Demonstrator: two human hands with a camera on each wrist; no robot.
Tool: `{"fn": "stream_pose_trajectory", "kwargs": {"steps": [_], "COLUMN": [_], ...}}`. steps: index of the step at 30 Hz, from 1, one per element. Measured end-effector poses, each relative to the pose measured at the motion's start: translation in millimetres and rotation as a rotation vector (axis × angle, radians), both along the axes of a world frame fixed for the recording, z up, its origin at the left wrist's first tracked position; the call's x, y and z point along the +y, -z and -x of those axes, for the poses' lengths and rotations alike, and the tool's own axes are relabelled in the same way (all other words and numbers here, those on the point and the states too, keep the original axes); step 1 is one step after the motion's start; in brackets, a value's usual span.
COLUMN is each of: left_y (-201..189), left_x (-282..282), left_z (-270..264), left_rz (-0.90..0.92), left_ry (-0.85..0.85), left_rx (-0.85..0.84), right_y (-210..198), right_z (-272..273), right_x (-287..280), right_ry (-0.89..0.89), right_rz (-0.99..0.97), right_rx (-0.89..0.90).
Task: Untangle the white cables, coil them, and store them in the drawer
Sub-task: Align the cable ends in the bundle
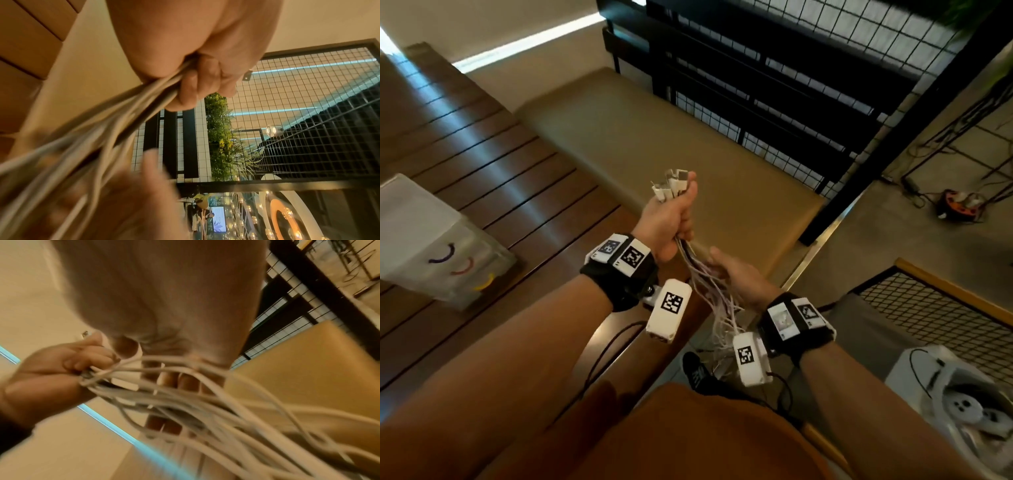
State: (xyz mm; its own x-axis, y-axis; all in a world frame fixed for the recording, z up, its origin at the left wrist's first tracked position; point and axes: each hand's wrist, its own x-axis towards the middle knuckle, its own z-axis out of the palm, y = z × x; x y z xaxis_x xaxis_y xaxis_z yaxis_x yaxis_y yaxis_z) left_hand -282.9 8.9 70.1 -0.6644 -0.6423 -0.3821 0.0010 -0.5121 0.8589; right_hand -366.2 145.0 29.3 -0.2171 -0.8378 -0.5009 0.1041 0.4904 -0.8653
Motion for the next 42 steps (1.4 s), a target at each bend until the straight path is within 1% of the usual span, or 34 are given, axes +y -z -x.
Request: {"fn": "stream_pose_trajectory", "kwargs": {"steps": [1,2,4,5,7,10,15,18,21,25,28,32,34,36,38,39,40,42], "left_y": [3,5,8,9,11,17,23,22,23,26,29,28,27,30,34,35,32,23], "left_x": [2,5,6,5,1,-1,-8,-6,2,3,2,7,12,13,7,-1,-9,-23], "left_z": [-1,-3,-5,-6,-8,-16,-26,-25,-25,-29,-29,-28,-27,-29,-35,-40,-47,-60], "left_rz": [-0.002,-0.005,-0.007,-0.008,0.012,0.093,0.113,0.079,0.151,0.217,0.283,0.298,0.259,0.194,0.19,0.239,0.346,0.683], "left_ry": [0.007,0.007,-0.005,-0.027,-0.091,-0.16,-0.235,-0.207,-0.155,-0.12,-0.157,-0.146,-0.156,-0.154,-0.09,-0.039,0.024,0.209], "left_rx": [0.017,0.029,0.048,0.052,0.036,0.011,0.03,0.054,0.006,-0.061,-0.077,-0.046,-0.063,-0.099,-0.158,-0.197,-0.239,-0.269], "right_y": [-5,-7,-7,-3,-2,-7,-15,-24,-25,-20,-25,-25,-22,-22,-24,-24,-25,-28], "right_z": [-3,-6,-21,-26,-34,-42,-45,-45,-50,-58,-53,-46,-47,-47,-43,-39,-35,-29], "right_x": [-5,-11,-19,-21,-22,-23,-27,-32,-38,-42,-42,-39,-35,-34,-33,-33,-33,-31], "right_ry": [-0.006,-0.063,-0.19,-0.194,-0.15,-0.174,-0.27,-0.288,-0.187,-0.19,-0.219,-0.221,-0.204,-0.234,-0.299,-0.325,-0.343,-0.364], "right_rz": [0.046,0.07,0.096,0.124,0.152,0.085,0.051,0.03,0.013,0.034,0.013,-0.043,0.004,0.055,0.018,-0.038,-0.101,-0.194], "right_rx": [-0.048,-0.008,0.199,0.267,0.245,0.133,0.181,0.186,0.131,0.245,0.274,0.195,0.208,0.276,0.321,0.319,0.289,0.203]}}
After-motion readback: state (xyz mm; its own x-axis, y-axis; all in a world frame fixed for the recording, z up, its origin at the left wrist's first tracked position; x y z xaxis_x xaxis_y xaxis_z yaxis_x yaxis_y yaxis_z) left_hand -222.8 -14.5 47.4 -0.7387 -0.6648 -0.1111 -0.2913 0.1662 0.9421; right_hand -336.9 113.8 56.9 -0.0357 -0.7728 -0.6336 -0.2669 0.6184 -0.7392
